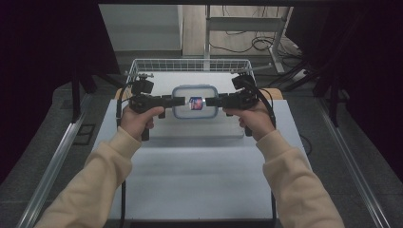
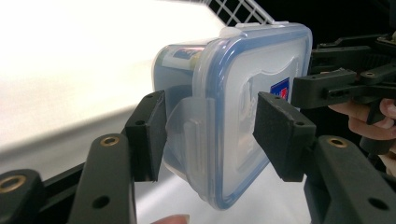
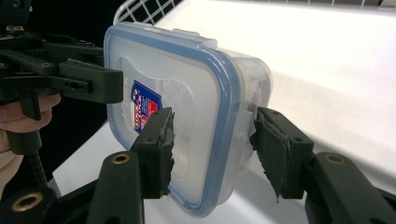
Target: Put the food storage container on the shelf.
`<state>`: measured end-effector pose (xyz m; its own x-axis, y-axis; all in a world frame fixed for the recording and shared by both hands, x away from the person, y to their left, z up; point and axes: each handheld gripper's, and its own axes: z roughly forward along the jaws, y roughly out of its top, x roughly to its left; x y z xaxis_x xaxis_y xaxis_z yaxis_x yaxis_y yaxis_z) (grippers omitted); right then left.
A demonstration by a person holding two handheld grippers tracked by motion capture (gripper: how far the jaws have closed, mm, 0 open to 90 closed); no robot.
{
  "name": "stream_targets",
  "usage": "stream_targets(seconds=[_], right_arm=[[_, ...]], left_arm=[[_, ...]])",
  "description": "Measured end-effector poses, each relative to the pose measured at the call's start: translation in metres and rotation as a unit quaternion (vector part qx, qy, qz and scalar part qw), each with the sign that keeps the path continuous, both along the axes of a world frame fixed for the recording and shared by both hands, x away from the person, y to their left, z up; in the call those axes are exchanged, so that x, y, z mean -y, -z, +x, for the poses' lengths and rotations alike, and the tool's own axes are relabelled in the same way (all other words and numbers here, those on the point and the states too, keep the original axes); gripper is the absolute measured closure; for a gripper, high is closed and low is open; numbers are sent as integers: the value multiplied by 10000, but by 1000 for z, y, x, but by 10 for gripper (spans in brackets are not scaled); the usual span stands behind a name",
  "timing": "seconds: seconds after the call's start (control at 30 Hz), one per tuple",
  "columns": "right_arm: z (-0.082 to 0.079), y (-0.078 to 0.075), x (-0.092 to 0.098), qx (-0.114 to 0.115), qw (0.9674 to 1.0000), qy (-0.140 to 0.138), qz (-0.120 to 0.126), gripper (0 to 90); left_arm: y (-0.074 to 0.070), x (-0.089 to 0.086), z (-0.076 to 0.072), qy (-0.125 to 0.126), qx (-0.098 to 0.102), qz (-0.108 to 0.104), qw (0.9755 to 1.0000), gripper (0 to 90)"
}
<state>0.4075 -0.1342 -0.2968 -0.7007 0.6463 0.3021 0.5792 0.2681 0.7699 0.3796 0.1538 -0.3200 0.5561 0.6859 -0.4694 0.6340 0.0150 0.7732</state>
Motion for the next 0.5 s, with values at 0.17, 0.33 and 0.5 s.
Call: stream_targets(seconds=[0.17,0.33,0.5], right_arm=[[18,-13,-3,51,10000,-7,59,482],[28,-21,-7,89,9999,-32,60,482],[36,-24,-10,61,10000,-22,35,482]], left_arm=[[-14,-3,17,-22,62,52,10000,454],[-20,-6,22,-67,109,26,9999,454],[-21,-9,35,-32,18,9,10000,454]])
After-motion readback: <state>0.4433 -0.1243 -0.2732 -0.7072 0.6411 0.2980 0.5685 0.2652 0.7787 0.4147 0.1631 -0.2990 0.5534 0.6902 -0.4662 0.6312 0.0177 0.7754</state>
